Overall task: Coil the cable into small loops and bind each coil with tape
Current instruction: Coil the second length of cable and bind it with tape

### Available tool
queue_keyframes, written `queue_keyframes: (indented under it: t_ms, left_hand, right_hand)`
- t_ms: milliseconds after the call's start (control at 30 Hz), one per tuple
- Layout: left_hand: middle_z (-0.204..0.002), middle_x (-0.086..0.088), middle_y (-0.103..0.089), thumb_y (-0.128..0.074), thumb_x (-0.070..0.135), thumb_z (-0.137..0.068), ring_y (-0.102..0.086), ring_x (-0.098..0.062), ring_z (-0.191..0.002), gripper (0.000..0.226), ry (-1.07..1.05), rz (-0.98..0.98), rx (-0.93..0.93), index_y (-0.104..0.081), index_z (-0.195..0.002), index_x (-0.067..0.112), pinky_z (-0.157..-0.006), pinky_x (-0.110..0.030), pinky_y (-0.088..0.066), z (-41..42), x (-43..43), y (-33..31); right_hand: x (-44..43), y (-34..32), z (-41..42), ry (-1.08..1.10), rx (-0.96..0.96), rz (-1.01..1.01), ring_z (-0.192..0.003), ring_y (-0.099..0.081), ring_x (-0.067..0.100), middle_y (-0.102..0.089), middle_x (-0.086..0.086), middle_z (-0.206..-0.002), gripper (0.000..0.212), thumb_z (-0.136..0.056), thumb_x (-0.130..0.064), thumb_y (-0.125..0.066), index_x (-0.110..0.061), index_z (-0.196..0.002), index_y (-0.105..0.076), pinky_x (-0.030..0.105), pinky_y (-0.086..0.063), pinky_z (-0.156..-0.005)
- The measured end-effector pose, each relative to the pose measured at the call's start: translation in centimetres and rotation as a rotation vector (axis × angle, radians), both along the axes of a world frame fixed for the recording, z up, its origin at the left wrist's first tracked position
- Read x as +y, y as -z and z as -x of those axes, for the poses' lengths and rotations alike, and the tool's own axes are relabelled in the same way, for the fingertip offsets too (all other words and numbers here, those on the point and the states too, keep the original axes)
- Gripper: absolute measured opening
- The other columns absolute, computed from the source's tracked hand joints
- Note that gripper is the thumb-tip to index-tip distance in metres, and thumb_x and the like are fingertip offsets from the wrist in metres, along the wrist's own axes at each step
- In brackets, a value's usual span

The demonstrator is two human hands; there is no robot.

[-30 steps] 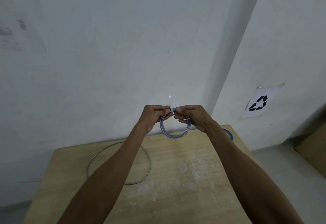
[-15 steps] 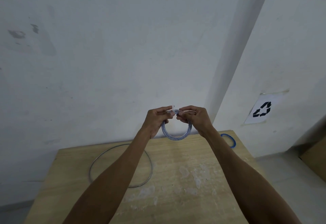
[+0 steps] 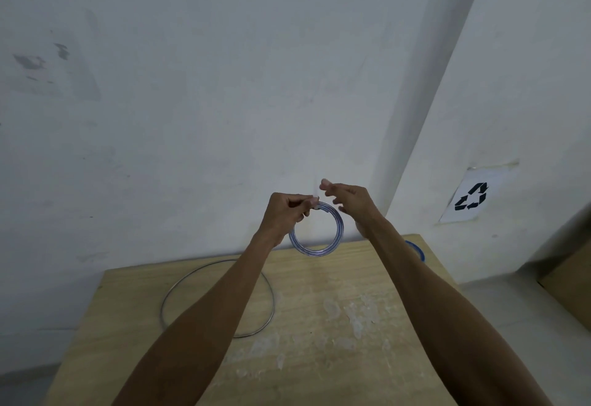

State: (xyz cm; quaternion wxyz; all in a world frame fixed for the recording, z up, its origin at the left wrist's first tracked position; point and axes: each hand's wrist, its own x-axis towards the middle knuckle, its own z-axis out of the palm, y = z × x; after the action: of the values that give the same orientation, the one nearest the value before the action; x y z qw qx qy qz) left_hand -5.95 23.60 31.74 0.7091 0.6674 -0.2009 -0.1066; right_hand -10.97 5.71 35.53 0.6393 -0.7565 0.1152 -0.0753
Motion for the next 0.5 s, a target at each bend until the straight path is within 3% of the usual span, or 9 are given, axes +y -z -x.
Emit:
queue_keyframes:
  t_ms: [133, 300, 400, 500]
  left_hand:
    - [-0.068, -0.008, -0.064, -0.076, 0.030, -0.093, -0.044, -0.020, -0.065, 0.022, 0.035, -0.053, -0.055, -0.083, -0.097, 0.010, -0.059, -0.026, -0.040, 0.7, -0.4, 0.1]
    - [-0.065, -0.005, -0.064, -0.073, 0.024, -0.096, -0.045, -0.015, -0.061, 0.021, 0.009, -0.033, -0.084, -0.082, -0.104, 0.007, -0.058, -0.023, -0.039, 1.4, -0.8, 0.1]
    - [-0.072, -0.019, -0.068, -0.073, 0.022, -0.095, -0.049, -0.016, -0.065, 0.018, -0.011, -0.025, -0.097, -0.082, -0.101, 0.008, -0.060, -0.024, -0.042, 1.1, -0.6, 0.0]
    - [-0.067, -0.011, -0.065, -0.076, 0.023, -0.093, -0.050, -0.014, -0.063, 0.016, -0.103, -0.002, -0.045, -0.083, -0.095, 0.009, -0.062, -0.026, -0.043, 0.2, 0.2, 0.3]
  right_hand:
    - [0.3, -1.0, -1.1, -0.001, -0.029, 0.028, -0.092, -0.067, -0.003, -0.078, -0.006, -0.098, 0.021, -0.087, -0.023, -0.079, -0.009, -0.102, -0.081, 0.014, -0.045, -0.077]
    - [0.5, -1.2, -1.7, 0.117, -0.064, -0.017, -0.086, -0.067, -0.001, -0.076, 0.001, -0.091, 0.013, -0.084, -0.010, -0.080, -0.003, -0.095, -0.079, 0.011, -0.045, -0.076]
    - [1.3, -1.2, -1.5, 0.135, -0.069, -0.036, -0.078, -0.068, -0.001, -0.076, -0.006, -0.085, 0.010, -0.087, -0.019, -0.080, -0.010, -0.092, -0.080, 0.015, -0.049, -0.073]
    - [1.1, -1.1, -0.6, 0.002, 0.070, -0.036, -0.084, -0.074, 0.015, -0.079, 0.000, -0.095, 0.027, -0.090, -0.039, -0.075, -0.014, -0.098, -0.078, 0.029, -0.059, -0.078]
